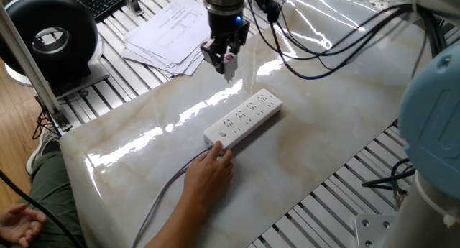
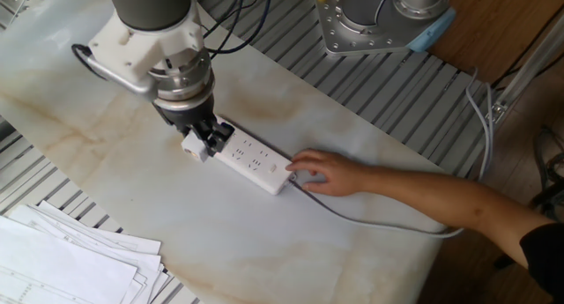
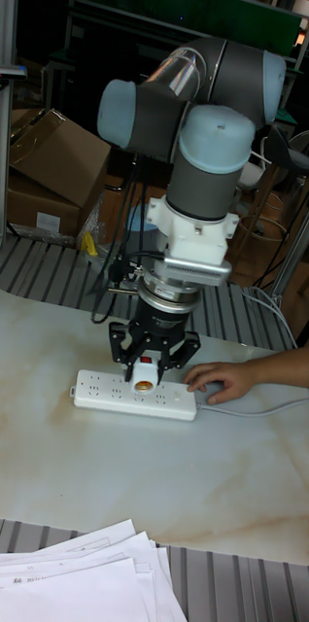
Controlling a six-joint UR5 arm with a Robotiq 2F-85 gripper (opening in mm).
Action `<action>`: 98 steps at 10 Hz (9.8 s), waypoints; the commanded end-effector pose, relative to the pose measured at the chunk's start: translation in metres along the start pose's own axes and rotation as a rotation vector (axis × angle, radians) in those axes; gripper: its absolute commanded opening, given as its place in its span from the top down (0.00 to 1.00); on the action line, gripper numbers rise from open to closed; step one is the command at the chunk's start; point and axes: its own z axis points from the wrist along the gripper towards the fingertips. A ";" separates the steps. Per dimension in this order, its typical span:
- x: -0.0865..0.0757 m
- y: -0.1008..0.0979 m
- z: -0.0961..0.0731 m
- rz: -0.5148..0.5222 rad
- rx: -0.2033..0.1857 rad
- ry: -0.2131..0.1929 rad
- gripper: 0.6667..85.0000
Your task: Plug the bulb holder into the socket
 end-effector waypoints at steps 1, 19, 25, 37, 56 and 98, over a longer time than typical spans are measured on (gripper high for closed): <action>0.011 -0.015 0.009 0.059 -0.006 -0.014 0.99; -0.018 -0.003 0.011 0.241 -0.006 -0.062 0.99; -0.010 -0.009 0.010 0.200 0.017 -0.046 0.99; 0.047 -0.018 0.022 0.195 -0.012 -0.036 0.99; 0.055 -0.014 0.057 0.149 -0.016 -0.116 0.99; 0.025 -0.019 0.075 0.056 -0.026 -0.250 0.99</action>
